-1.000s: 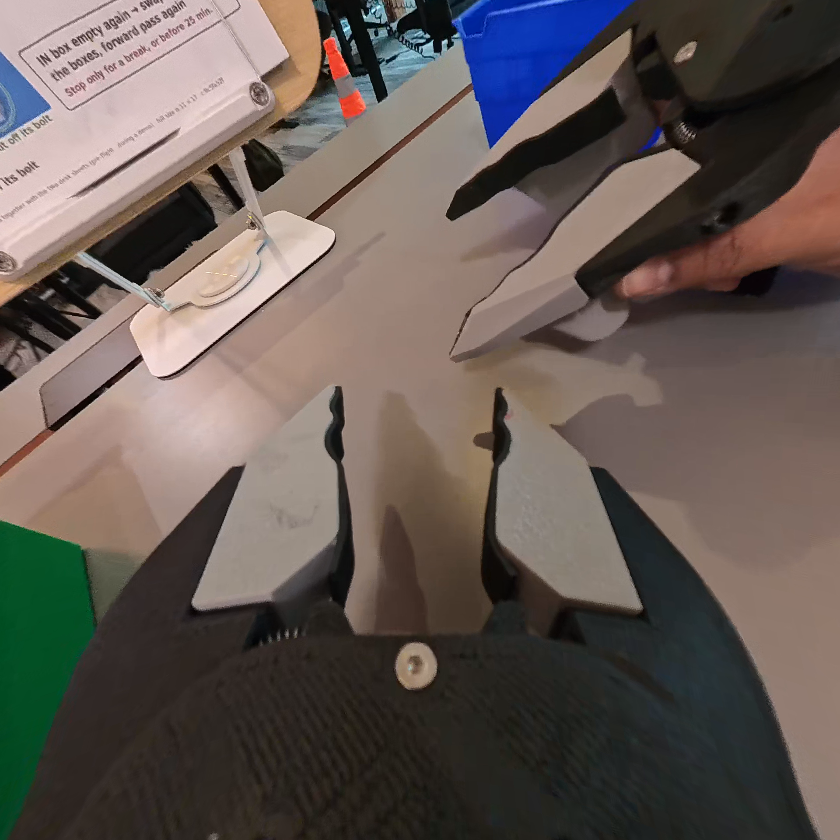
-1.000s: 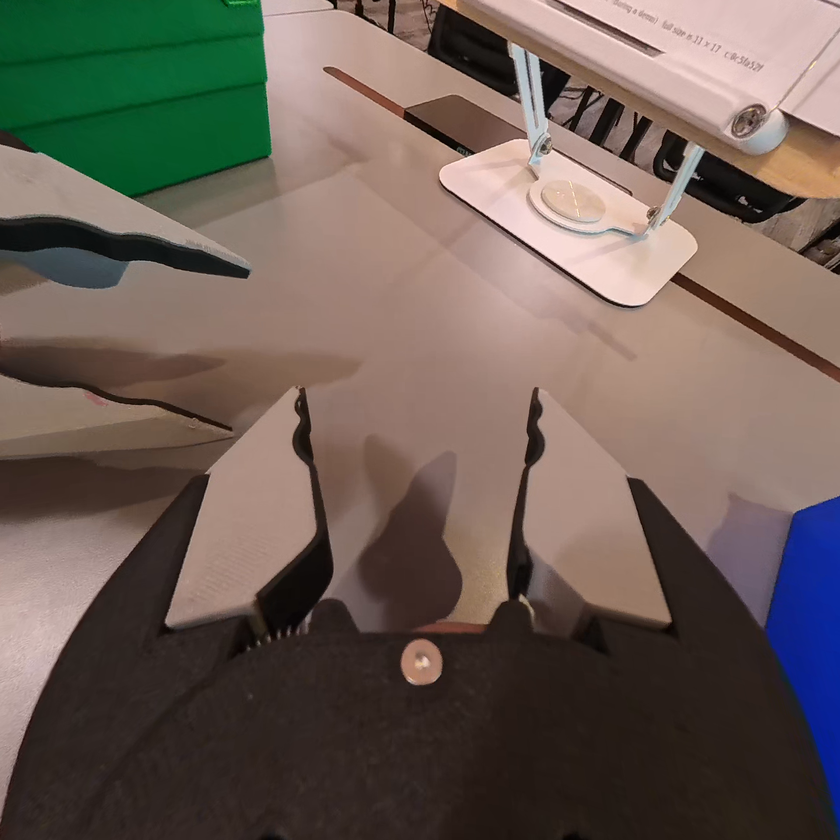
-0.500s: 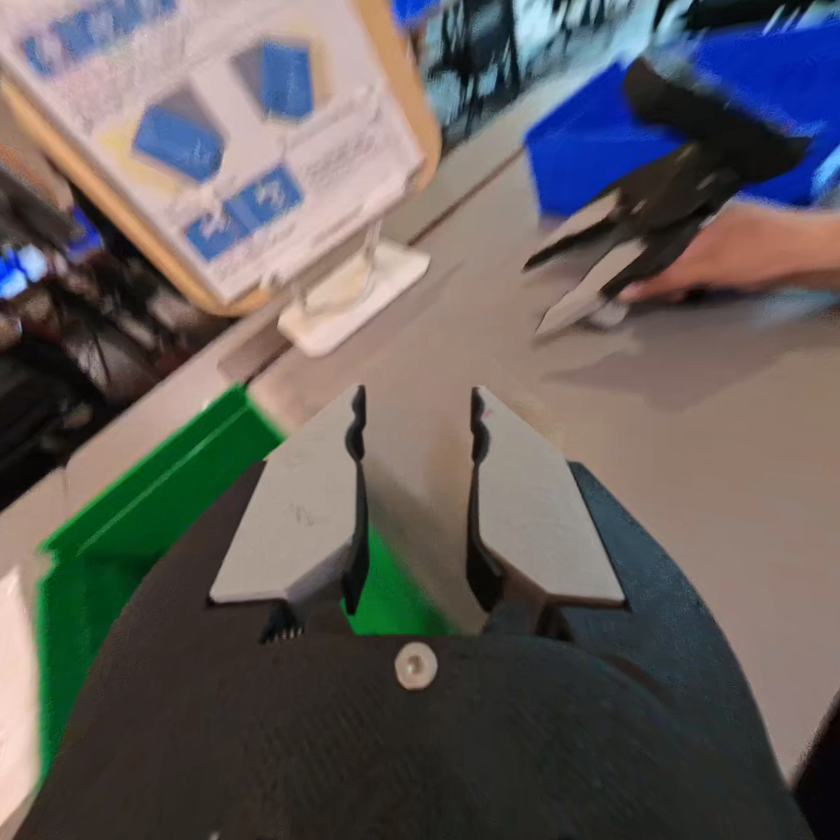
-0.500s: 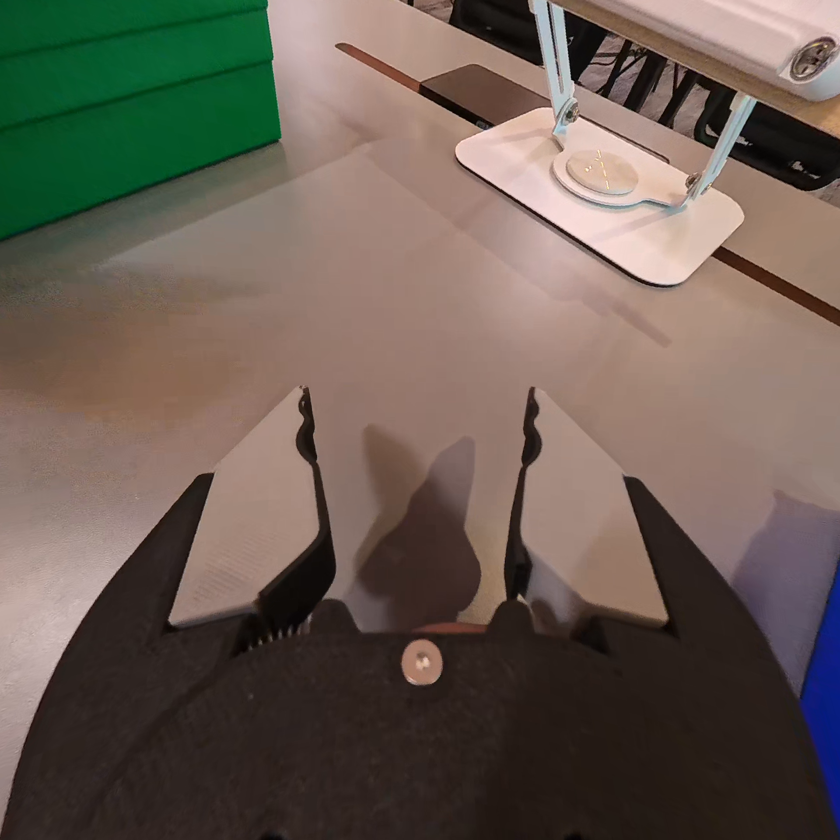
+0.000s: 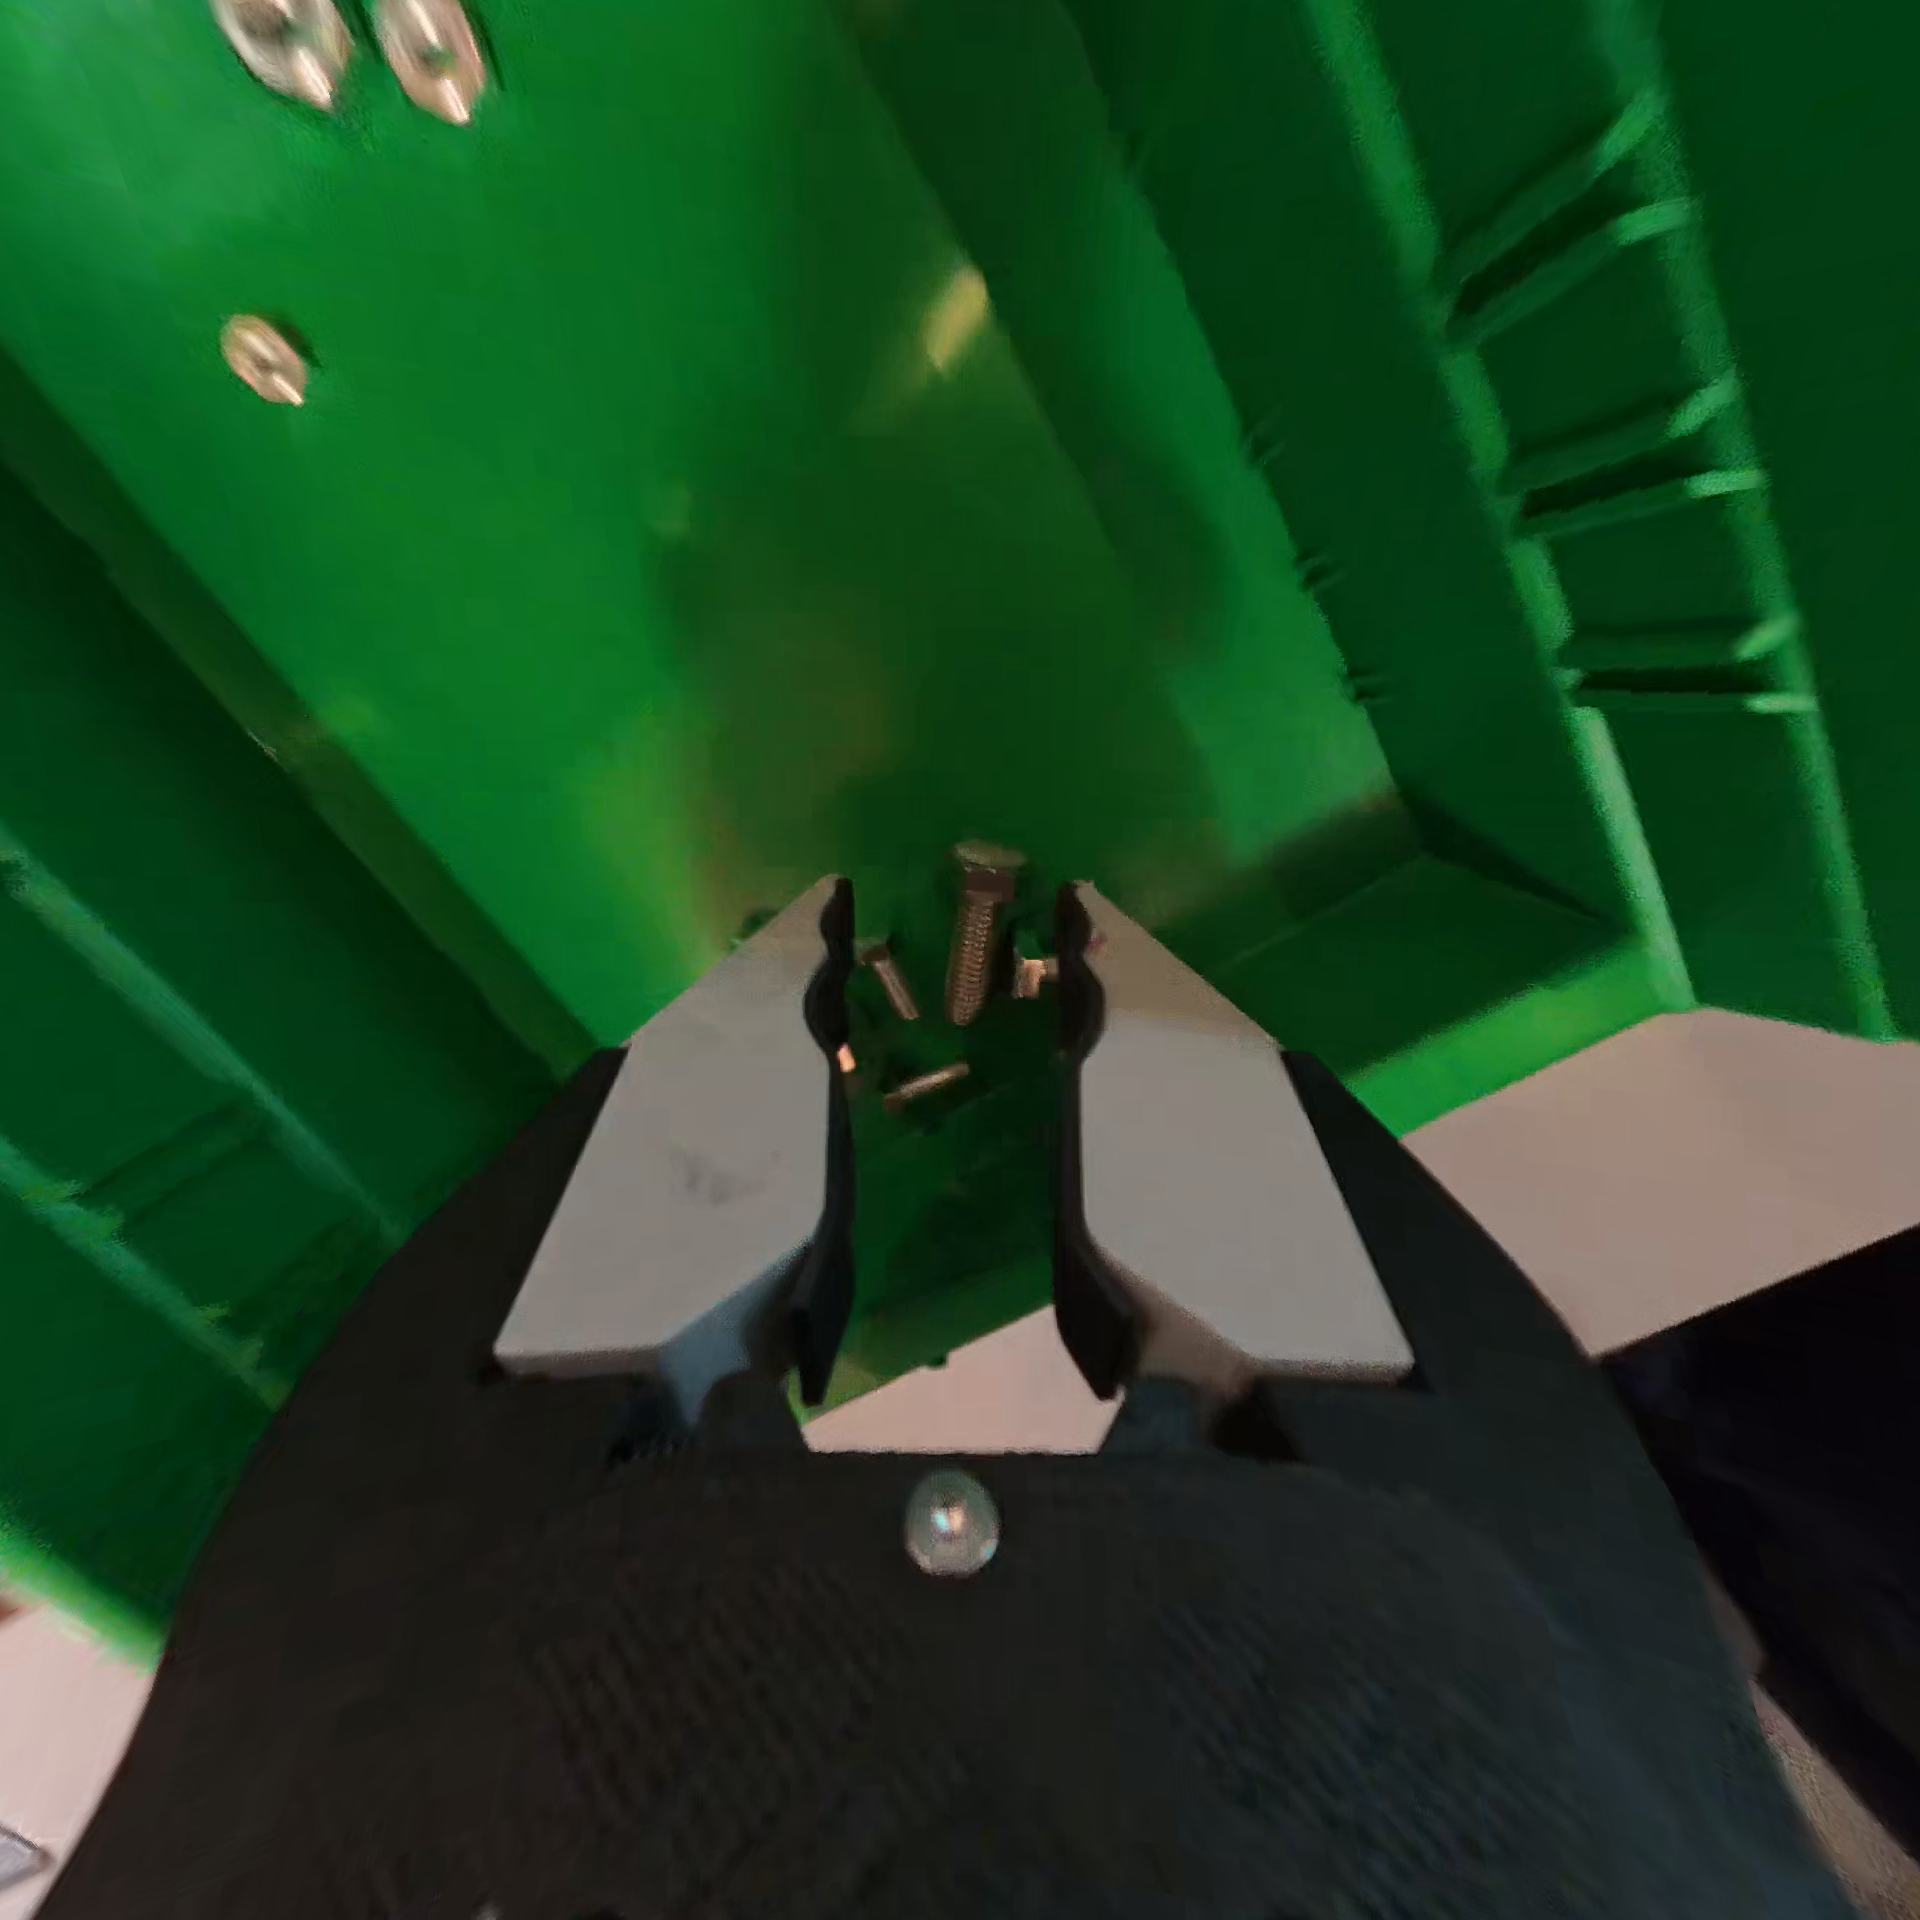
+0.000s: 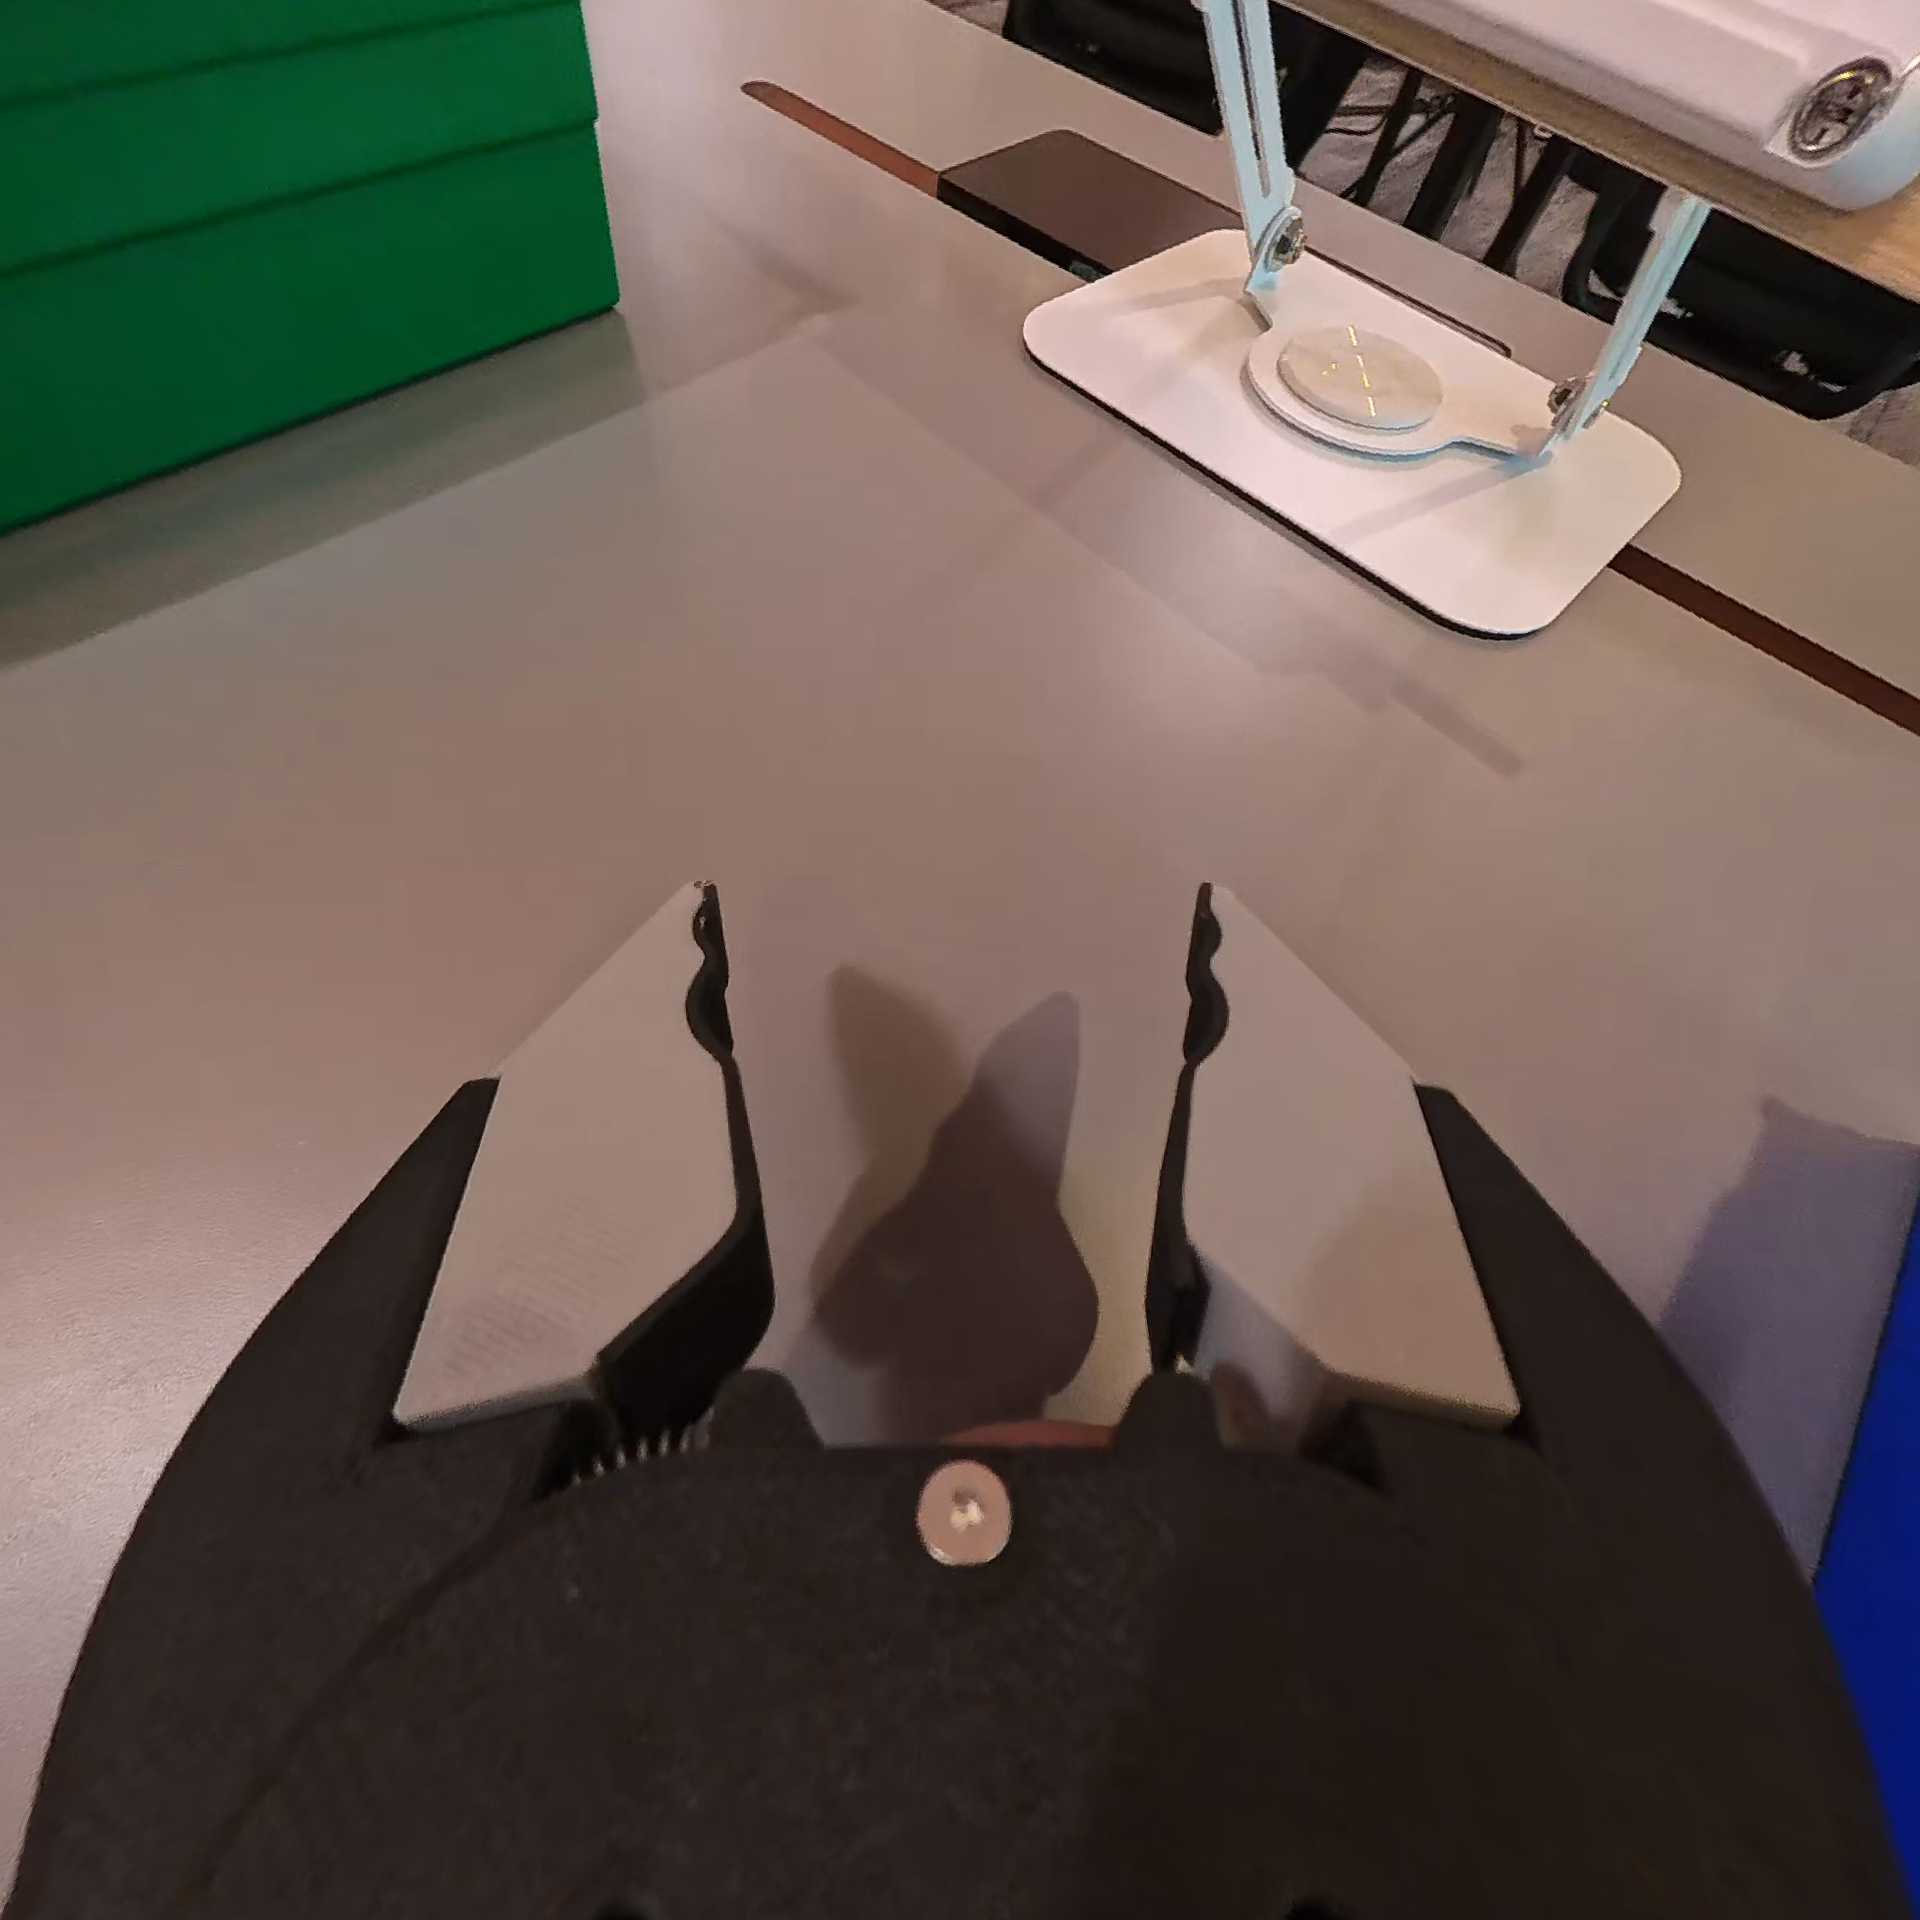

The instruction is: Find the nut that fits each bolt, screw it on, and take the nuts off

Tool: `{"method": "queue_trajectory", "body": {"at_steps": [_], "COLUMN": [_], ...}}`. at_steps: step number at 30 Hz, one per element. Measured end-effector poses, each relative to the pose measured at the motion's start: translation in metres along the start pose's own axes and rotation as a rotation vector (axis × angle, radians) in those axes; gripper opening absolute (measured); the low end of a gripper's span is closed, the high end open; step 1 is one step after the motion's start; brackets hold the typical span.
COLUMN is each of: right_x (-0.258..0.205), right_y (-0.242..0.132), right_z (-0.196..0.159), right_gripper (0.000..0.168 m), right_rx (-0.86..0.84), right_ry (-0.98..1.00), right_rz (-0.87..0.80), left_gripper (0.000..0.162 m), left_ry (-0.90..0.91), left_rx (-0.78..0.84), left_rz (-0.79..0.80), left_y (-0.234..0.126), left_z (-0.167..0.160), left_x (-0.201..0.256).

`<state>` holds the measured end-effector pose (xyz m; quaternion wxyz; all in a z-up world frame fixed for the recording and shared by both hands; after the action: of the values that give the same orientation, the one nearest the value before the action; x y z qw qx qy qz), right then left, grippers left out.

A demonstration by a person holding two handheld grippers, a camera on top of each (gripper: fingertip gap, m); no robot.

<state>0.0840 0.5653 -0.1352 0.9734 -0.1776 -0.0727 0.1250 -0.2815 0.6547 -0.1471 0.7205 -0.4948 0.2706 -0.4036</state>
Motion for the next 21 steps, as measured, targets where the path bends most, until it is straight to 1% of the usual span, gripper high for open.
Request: {"method": "queue_trajectory", "body": {"at_steps": [2, 3, 4, 5, 8, 9, 11, 12, 13, 14, 16, 17, 19, 21], "right_x": [0.001, 0.001, 0.0, -0.001, -0.003, -0.003, -0.004, -0.005, -0.005, -0.006, -0.009, -0.009, -0.011, -0.013], "right_y": [0.0, 0.0, 0.0, 0.0, -0.002, -0.003, -0.005, -0.005, -0.006, -0.006, -0.007, -0.008, -0.009, -0.009], "right_z": [0.0, 0.0, 0.001, 0.001, 0.004, 0.006, 0.008, 0.009, 0.01, 0.011, 0.013, 0.015, 0.017, 0.017], "right_gripper": [0.086, 0.086, 0.086, 0.086, 0.085, 0.084, 0.084, 0.084, 0.083, 0.083, 0.082, 0.081, 0.08, 0.079], "right_rx": [0.0, 0.001, 0.001, 0.003, 0.01, 0.014, 0.022, 0.026, 0.029, 0.031, 0.043, 0.049, 0.057, 0.057], "right_ry": [0.013, 0.018, 0.019, 0.016, -0.009, -0.018, -0.033, -0.038, -0.04, -0.042, -0.048, -0.053, -0.063, -0.072], "right_rz": [0.002, 0.008, 0.012, 0.014, 0.011, 0.008, 0.002, 0.001, 0.004, 0.008, 0.022, 0.024, 0.025, 0.027], "left_gripper": [0.036, 0.034, 0.018, 0.016, 0.015, 0.011, 0.009, 0.008, 0.0, 0.0, 0.0, 0.0, 0.0, 0.0], "left_ry": [-0.089, -0.098, -0.087, -0.061, -0.04, -0.029, -0.017, -0.016, -0.008, 0.002, -0.004, -0.004, 0.007, 0.006], "left_rx": [-0.044, -0.054, -0.048, -0.045, -0.051, -0.04, 0.039, 0.099, 0.164, 0.248, 0.413, 0.465, 0.479, 0.433], "left_rz": [-0.096, -0.095, -0.073, -0.046, -0.028, -0.003, 0.041, 0.057, 0.066, 0.083, 0.066, 0.043, 0.053, 0.083], "left_y": [0.005, 0.005, 0.005, 0.005, 0.004, 0.002, -0.009, -0.018, -0.028, -0.039, -0.061, -0.066, -0.064, -0.052], "left_z": [-0.002, -0.002, 0.0, 0.0, 0.001, 0.003, 0.014, 0.023, 0.031, 0.042, 0.06, 0.065, 0.065, 0.059], "left_x": [0.01, 0.008, 0.004, 0.0, -0.003, -0.006, -0.011, -0.012, -0.012, -0.011, -0.001, 0.005, 0.009, 0.004]}}
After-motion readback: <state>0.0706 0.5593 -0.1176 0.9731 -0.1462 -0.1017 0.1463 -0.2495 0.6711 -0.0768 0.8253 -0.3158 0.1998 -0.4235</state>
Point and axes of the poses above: each gripper's, where its closed fingertips meet, y out along the fingers, z out of its top, x = y × z across the jaws, the point moved 3 cm from there along -y, back along the fingers, and after that the axes turned 8 degrees about x, right-handed, at the moved point
